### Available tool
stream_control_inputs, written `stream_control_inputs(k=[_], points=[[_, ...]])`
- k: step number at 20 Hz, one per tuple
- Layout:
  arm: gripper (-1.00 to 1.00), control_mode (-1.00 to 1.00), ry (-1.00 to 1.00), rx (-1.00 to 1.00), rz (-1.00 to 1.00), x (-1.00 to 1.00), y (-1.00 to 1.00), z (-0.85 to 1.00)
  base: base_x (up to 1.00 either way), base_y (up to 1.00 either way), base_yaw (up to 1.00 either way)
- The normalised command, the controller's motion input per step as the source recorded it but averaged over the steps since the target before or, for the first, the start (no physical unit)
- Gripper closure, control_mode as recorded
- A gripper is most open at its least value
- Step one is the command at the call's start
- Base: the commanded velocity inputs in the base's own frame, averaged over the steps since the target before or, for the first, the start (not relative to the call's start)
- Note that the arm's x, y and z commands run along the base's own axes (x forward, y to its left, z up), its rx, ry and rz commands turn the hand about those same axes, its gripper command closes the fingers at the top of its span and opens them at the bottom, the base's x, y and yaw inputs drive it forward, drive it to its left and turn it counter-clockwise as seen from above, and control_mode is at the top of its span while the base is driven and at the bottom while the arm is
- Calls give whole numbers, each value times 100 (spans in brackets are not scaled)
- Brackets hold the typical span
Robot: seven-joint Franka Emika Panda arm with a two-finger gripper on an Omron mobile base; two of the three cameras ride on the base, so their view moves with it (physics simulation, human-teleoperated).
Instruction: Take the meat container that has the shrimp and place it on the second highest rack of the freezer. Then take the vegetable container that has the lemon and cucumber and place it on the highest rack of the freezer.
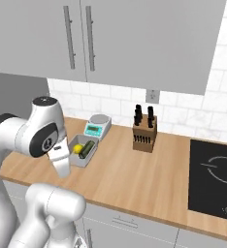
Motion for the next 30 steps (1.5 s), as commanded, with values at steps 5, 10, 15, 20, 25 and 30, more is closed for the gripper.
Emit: stream_control_inputs(k=[5,10,15,20,25,30], points=[[-100,-100,12,15,-10,40,-2,-2,0,0,0],[-100,-100,2,0,-5,15,14,-57,0,0,0],[-100,-100,4,0,-5,22,43,-68,0,0,0],[-100,-100,0,0,-6,50,22,-8,0,0,0],[-100,-100,0,-2,-10,67,30,0,0,0,0],[-100,-100,6,-2,-35,53,21,0,0,0,0]])
